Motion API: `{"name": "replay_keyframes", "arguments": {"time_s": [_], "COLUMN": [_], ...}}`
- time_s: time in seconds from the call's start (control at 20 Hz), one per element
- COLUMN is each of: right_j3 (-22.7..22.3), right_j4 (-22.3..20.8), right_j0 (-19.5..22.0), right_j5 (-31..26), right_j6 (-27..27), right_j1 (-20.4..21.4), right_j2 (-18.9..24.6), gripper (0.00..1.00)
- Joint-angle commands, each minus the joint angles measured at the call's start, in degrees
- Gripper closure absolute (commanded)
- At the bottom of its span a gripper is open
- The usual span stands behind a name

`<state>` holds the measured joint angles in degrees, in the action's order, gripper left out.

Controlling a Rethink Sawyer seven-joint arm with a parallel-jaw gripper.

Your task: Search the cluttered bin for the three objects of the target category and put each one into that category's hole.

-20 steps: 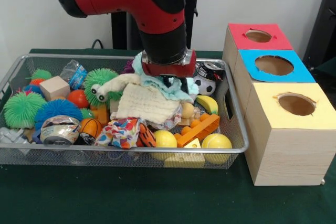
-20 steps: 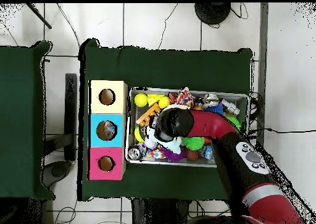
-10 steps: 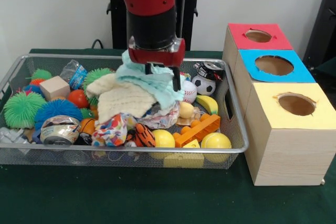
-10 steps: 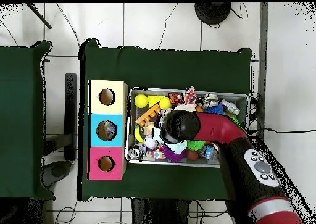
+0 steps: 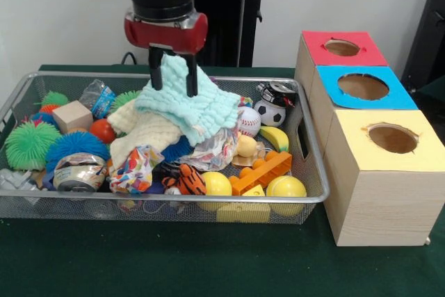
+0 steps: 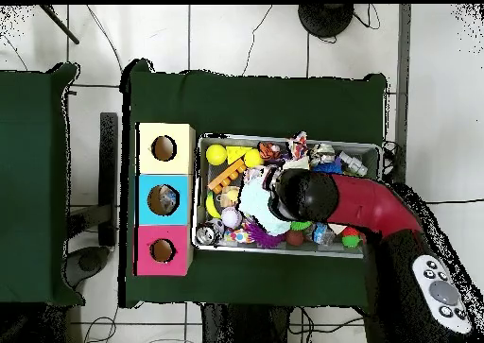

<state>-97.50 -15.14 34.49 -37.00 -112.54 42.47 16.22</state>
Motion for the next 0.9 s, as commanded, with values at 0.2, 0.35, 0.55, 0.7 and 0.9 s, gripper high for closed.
{"name": "replay_keyframes", "arguments": {"time_s": [0.2, 0.35, 0.55, 0.7, 0.9], "right_j3": [-3.93, -4.11, -4.55, -5.09, -5.98], "right_j4": [4.93, 3.51, -2.3, -5.97, -9.36], "right_j0": [3.7, 2.83, 3.61, 4.98, 6.47], "right_j5": [-0.58, -2.66, 0.93, 2.88, 5.0], "right_j6": [-2.27, -2.14, -0.69, 1.58, 2.45], "right_j1": [-0.91, 0.06, -1.23, -1.63, -1.99], "right_j2": [2.83, 0.6, -3.44, -4.96, -5.62], "gripper": [0.0, 0.0, 0.0, 0.0, 0.0]}}
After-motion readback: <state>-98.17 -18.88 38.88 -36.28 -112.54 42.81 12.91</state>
